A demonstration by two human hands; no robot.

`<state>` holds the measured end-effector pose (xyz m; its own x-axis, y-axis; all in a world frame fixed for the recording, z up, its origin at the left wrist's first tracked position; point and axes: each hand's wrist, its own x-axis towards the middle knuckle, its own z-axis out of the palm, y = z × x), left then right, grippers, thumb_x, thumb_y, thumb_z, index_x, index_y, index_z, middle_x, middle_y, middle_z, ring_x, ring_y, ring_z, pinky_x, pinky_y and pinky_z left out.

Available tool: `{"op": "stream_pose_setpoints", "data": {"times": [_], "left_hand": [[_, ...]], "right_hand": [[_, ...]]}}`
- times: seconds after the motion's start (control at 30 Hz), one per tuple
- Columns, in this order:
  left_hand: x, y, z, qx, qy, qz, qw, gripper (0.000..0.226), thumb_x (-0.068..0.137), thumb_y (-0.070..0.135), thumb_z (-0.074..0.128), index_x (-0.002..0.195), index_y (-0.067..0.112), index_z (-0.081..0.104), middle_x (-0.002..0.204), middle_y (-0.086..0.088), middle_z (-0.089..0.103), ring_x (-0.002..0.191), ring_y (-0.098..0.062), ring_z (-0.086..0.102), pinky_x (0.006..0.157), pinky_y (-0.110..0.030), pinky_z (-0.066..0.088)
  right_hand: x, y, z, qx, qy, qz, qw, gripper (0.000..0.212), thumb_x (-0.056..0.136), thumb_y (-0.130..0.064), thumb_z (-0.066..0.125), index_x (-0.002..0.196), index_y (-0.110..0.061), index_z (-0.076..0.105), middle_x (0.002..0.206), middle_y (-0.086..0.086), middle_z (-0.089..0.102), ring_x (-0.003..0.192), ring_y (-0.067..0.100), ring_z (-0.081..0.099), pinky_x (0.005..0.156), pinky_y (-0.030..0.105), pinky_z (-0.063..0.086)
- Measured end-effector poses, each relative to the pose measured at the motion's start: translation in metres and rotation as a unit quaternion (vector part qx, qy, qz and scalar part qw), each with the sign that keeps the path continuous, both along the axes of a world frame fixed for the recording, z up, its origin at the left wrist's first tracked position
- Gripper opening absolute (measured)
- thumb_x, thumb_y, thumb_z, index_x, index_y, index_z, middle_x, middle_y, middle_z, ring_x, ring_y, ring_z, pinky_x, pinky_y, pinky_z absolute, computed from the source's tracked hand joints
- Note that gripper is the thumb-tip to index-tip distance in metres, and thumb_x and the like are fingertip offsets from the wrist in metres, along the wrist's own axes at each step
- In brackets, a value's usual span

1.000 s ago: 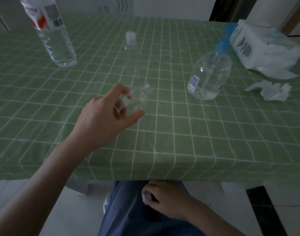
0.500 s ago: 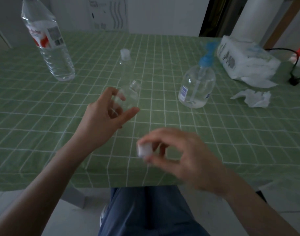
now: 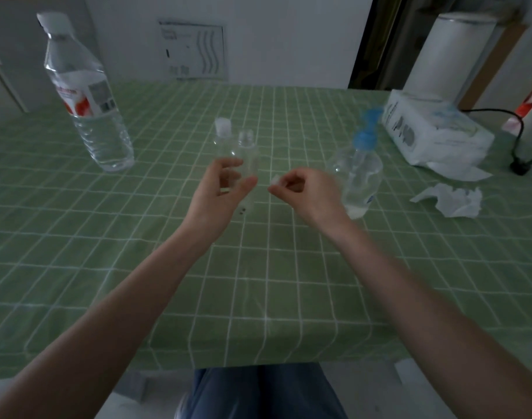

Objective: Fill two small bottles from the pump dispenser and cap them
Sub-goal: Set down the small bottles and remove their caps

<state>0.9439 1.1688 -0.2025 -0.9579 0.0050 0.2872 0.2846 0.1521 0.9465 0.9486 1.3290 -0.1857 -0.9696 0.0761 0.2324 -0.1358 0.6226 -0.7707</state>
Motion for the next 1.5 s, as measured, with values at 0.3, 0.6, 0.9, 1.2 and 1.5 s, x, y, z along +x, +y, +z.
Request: {"op": "stream_pose_setpoints", "data": {"times": [0.3, 0.6, 0.9, 1.2, 1.5], "left_hand": [[-0.028, 0.013, -0.018, -0.049, -0.022, 0.030, 0.998, 0.046, 0.084, 0.026, 0.067, 0.126, 0.019, 0.049, 0.110, 0.004, 0.056, 0.094, -0.006, 0.055, 0.068, -0.010, 0.041], [-0.035, 0.018, -0.020, -0.086, -0.035, 0.049, 0.995, 0.049, 0.082, 0.028, 0.069, 0.125, 0.013, 0.050, 0.112, 0.003, 0.057, 0.104, -0.014, 0.056, 0.085, -0.022, 0.046], [-0.028, -0.007, -0.030, -0.125, -0.063, 0.098, 0.985, 0.026, 0.078, 0.012, 0.068, 0.097, 0.016, 0.051, 0.084, 0.009, 0.055, 0.074, -0.002, 0.053, 0.063, -0.014, 0.040], [-0.064, -0.010, -0.009, -0.042, -0.130, 0.143, 0.980, 0.073, 0.079, 0.025, 0.072, 0.137, 0.008, 0.032, 0.136, -0.009, 0.042, 0.118, -0.024, 0.048, 0.094, -0.036, 0.044], [-0.059, -0.009, -0.004, -0.023, -0.097, 0.123, 0.987, 0.042, 0.082, 0.028, 0.070, 0.117, 0.013, 0.054, 0.104, 0.002, 0.060, 0.088, -0.010, 0.058, 0.069, -0.021, 0.046]], "right_hand": [[-0.021, -0.003, -0.019, 0.129, 0.018, -0.016, 0.991, 0.022, 0.084, -0.020, 0.069, 0.104, -0.014, 0.061, 0.096, -0.004, 0.064, 0.086, 0.012, 0.061, 0.084, 0.028, 0.049], [-0.026, -0.002, -0.027, 0.114, 0.005, 0.009, 0.993, 0.027, 0.084, -0.013, 0.066, 0.109, -0.011, 0.055, 0.088, -0.002, 0.060, 0.082, 0.011, 0.056, 0.079, 0.031, 0.051], [-0.018, -0.002, -0.027, 0.124, 0.011, 0.002, 0.992, 0.043, 0.081, -0.018, 0.072, 0.118, -0.010, 0.053, 0.109, 0.005, 0.057, 0.091, 0.013, 0.051, 0.078, 0.022, 0.041], [0.016, 0.000, -0.022, 0.110, 0.022, 0.021, 0.993, 0.040, 0.085, -0.015, 0.066, 0.122, -0.011, 0.051, 0.107, -0.002, 0.053, 0.080, 0.000, 0.046, 0.063, 0.003, 0.036], [0.033, -0.001, -0.022, 0.092, 0.009, 0.051, 0.994, 0.026, 0.088, -0.013, 0.062, 0.114, -0.015, 0.057, 0.083, -0.015, 0.047, 0.068, -0.006, 0.047, 0.057, 0.001, 0.038]]}}
